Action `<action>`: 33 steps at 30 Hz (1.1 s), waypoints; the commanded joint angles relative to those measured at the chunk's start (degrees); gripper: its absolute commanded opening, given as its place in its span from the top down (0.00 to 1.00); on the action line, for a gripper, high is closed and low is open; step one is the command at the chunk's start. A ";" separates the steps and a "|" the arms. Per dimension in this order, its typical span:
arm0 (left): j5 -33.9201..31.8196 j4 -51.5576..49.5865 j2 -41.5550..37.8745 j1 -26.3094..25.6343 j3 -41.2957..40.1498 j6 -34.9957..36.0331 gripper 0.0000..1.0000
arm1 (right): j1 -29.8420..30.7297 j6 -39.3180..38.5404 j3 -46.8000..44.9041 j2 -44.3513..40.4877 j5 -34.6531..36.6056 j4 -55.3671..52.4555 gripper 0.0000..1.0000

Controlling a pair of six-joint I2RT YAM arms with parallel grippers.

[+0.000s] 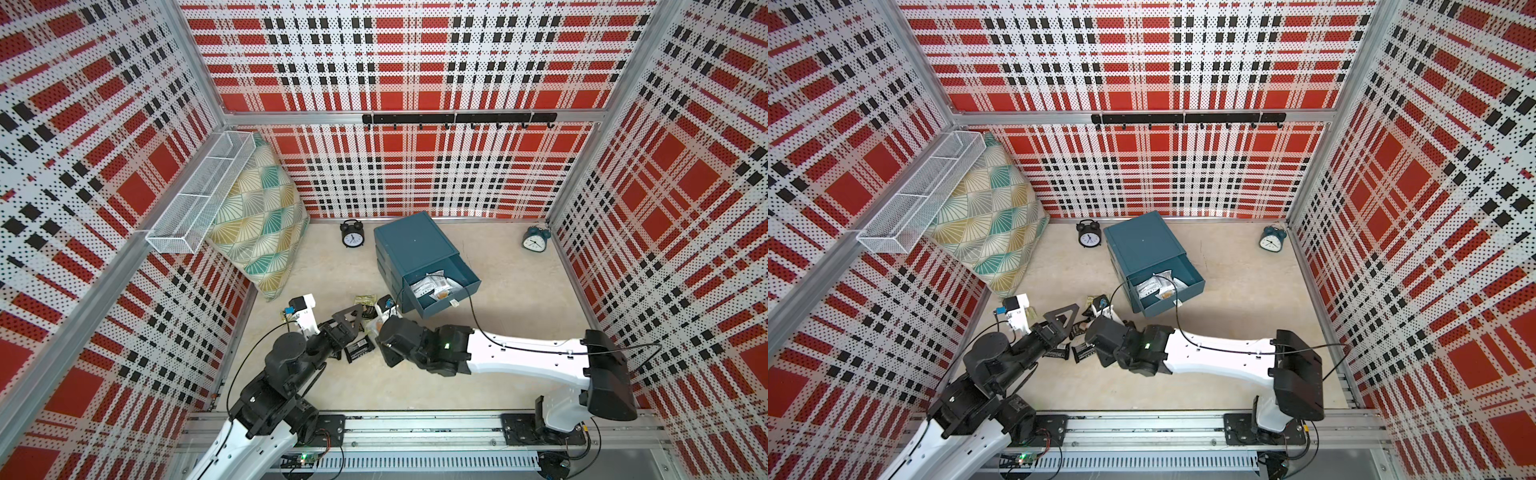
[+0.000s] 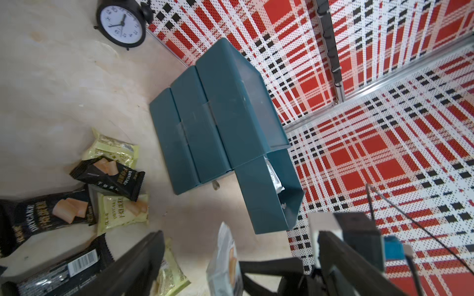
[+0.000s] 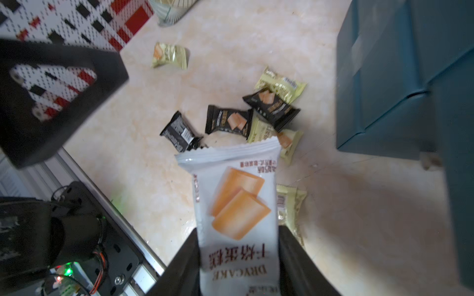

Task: Place the cookies into the drawer by color
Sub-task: Pick up the cookie at the center of the board, then place the cookie in the drawer.

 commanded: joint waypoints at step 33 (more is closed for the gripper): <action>-3.54 22.23 31.14 -18.50 10.61 11.18 0.01 | -32.37 -14.32 -2.76 -17.48 -8.38 -6.33 0.37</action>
